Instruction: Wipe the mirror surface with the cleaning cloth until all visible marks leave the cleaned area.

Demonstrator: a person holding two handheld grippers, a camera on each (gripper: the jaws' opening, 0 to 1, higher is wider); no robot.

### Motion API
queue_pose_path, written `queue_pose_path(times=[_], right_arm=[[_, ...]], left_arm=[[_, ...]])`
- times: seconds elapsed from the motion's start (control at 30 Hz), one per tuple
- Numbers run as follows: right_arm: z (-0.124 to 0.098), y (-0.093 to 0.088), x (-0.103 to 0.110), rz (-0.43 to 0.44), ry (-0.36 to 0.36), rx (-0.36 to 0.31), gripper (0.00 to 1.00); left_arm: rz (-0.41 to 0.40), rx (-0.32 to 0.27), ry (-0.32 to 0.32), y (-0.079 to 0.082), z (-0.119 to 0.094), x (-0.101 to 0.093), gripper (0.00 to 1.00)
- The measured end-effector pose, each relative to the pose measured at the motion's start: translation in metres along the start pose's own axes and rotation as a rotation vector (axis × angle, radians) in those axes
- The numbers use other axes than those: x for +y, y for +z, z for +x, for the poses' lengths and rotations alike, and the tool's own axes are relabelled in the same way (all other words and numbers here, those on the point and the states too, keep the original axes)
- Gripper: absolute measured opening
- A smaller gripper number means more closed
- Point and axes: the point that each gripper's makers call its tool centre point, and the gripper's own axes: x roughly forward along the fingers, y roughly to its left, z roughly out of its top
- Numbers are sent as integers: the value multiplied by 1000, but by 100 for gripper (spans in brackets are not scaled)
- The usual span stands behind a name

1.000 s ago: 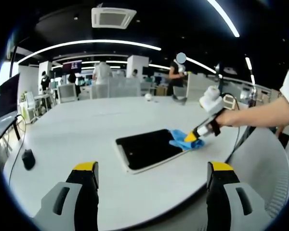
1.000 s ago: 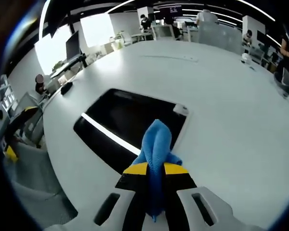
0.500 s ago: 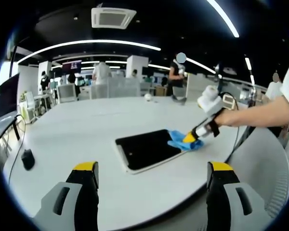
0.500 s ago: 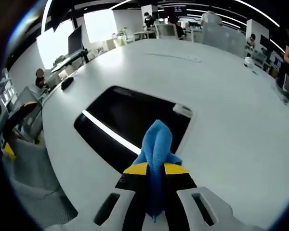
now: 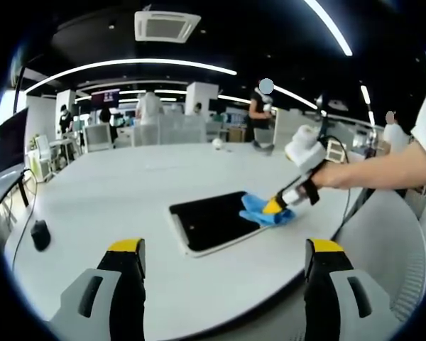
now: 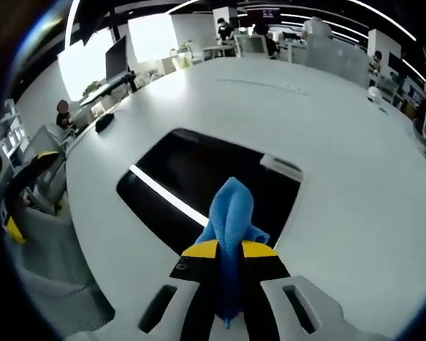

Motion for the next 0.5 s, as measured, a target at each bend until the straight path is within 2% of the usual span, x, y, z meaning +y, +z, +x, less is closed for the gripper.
queue_pose_path(times=[0.5], right_arm=[[8,7,16,-11,28,-9,5]], left_arm=[[-2,-3,2,0,0,1,94]])
